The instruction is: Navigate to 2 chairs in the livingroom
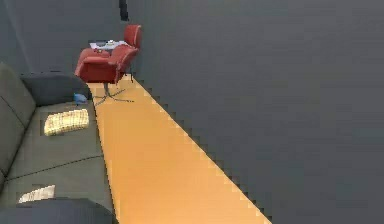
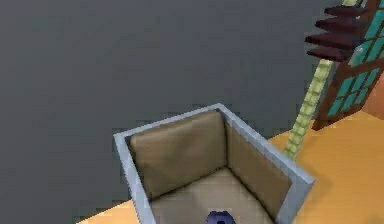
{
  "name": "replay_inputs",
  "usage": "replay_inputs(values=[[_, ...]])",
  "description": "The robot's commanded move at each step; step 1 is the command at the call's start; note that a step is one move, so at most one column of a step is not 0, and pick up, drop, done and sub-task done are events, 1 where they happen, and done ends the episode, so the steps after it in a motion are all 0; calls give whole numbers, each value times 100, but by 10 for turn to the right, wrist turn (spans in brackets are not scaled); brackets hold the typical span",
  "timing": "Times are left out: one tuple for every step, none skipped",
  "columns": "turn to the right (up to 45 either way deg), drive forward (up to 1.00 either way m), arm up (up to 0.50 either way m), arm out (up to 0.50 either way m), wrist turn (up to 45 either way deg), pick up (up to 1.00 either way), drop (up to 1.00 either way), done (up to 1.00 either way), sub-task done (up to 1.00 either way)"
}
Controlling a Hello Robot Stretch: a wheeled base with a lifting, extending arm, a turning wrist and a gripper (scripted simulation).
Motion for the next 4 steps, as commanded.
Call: replay_inputs(values=[[0,45,0,0,0,0,0,0,0],[-270,0,0,0,0,0,0,0,0],[0,100,0,0,0,0,0,0,0],[-30,0,0,0,0,0,0,0,0]])
